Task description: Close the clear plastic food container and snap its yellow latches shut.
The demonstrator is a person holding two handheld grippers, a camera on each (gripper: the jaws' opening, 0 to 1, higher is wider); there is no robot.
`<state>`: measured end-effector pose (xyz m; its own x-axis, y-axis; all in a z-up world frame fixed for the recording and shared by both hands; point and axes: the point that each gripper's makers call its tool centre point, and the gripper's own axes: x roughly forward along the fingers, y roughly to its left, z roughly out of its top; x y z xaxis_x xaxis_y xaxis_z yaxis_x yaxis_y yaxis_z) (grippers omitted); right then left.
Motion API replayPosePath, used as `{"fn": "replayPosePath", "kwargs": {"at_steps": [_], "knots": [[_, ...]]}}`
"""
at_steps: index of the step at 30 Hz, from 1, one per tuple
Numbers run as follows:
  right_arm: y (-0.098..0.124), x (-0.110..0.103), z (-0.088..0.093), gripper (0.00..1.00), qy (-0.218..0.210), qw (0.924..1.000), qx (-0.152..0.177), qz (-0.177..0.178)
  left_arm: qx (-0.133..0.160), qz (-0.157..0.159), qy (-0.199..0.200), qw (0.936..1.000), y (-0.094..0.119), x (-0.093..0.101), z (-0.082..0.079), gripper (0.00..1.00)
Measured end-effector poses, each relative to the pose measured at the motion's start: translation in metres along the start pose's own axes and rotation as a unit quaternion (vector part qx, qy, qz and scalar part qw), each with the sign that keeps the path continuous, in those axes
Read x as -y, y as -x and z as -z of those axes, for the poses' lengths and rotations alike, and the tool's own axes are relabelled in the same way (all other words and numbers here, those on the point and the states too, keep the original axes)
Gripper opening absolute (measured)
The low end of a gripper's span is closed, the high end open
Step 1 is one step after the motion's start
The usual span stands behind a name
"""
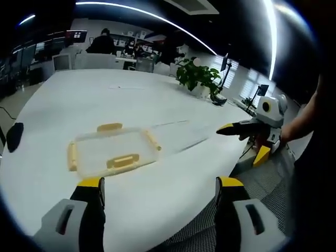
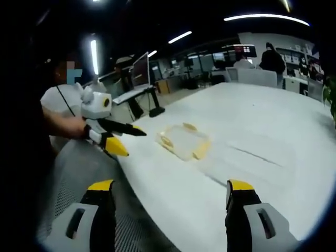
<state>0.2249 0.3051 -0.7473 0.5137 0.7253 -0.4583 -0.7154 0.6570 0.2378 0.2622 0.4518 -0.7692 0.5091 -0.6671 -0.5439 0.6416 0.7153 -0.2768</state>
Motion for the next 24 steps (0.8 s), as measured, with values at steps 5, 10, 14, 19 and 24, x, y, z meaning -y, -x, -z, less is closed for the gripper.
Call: {"fn": "replayPosePath", "kwargs": {"at_steps": [5,10,14,19,24], "knots": [[-0.007,0.012,-0.022,0.86,0.011,0.9995,0.024,0.015,0.0,0.008,-0.016,0.9998,0.003,0.003,-0.006,0.84],[-0.018,0.003,-0.039,0.83,0.026,0.9989,0.037,0.012,-0.002,0.008,-0.025,0.9996,0.01,0.0,-0.011,0.8],[-0.029,-0.005,-0.047,0.82,0.048,0.9982,0.037,-0.003,-0.008,0.021,-0.044,0.9988,0.009,-0.008,-0.015,0.78],[-0.041,-0.006,-0.053,0.82,0.056,0.9979,0.031,-0.009,-0.02,0.024,-0.081,0.9962,0.007,-0.022,-0.021,0.78],[-0.055,-0.002,-0.059,0.81,0.068,0.9974,0.023,-0.01,-0.029,0.028,-0.085,0.9956,0.005,-0.04,-0.022,0.78]]}}
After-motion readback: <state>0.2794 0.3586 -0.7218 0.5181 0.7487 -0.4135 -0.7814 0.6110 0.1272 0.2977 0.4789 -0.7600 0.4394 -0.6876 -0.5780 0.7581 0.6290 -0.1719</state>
